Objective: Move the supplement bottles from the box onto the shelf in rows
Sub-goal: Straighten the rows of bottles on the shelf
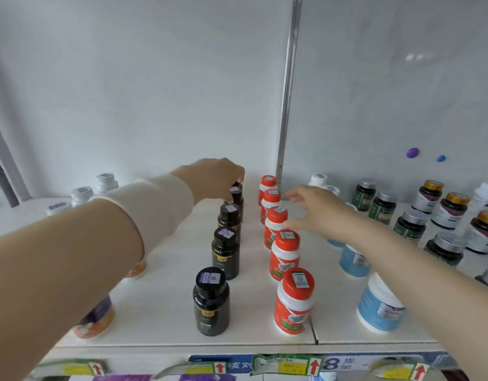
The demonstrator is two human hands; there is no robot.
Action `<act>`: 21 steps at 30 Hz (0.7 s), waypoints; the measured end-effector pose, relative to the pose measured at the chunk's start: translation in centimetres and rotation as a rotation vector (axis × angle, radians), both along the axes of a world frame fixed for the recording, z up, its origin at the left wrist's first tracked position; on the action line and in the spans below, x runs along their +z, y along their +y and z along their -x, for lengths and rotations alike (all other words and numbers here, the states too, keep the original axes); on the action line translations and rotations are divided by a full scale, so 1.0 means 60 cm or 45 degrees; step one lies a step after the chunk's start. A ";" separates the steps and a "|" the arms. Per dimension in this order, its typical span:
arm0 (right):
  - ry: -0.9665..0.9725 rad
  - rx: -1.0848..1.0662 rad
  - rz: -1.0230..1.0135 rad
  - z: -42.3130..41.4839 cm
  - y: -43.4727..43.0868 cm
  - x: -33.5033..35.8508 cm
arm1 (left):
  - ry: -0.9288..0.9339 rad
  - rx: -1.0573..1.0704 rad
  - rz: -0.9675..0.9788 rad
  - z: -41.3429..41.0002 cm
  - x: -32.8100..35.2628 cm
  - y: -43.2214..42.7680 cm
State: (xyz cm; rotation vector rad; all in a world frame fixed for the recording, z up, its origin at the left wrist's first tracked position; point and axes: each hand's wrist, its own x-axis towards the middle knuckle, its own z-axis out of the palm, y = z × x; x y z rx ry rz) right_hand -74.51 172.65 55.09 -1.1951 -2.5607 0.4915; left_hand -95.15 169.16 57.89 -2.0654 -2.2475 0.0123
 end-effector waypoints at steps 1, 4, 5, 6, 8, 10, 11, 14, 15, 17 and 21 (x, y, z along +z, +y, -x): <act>-0.106 0.027 -0.083 0.011 0.001 0.007 | 0.107 0.014 0.022 0.011 0.005 -0.011; -0.405 0.078 -0.301 0.043 -0.005 0.014 | 0.327 0.026 0.091 0.035 0.007 -0.039; -0.486 0.083 -0.350 0.052 -0.009 0.014 | 0.376 0.022 0.104 0.042 0.004 -0.046; -0.555 0.084 -0.393 0.060 -0.013 0.013 | 0.423 0.009 0.112 0.050 0.000 -0.051; -0.661 0.072 -0.460 0.074 -0.019 0.008 | 0.501 -0.027 0.118 0.066 -0.009 -0.060; -0.704 0.032 -0.483 0.086 -0.024 0.003 | 0.505 -0.059 0.112 0.083 -0.017 -0.061; -0.696 0.014 -0.477 0.090 -0.028 0.001 | 0.456 -0.066 0.116 0.091 -0.022 -0.060; -0.595 -0.026 -0.381 0.097 -0.044 0.000 | 0.063 -0.072 0.114 0.111 -0.035 -0.052; -0.537 -0.036 -0.318 0.097 -0.051 -0.001 | -0.087 -0.080 0.106 0.113 -0.039 -0.050; -0.357 -0.052 -0.172 0.098 -0.063 -0.004 | -0.314 -0.109 0.092 0.109 -0.044 -0.045; -0.054 -0.096 0.062 0.104 -0.085 -0.020 | -0.542 -0.104 0.060 0.093 -0.062 -0.026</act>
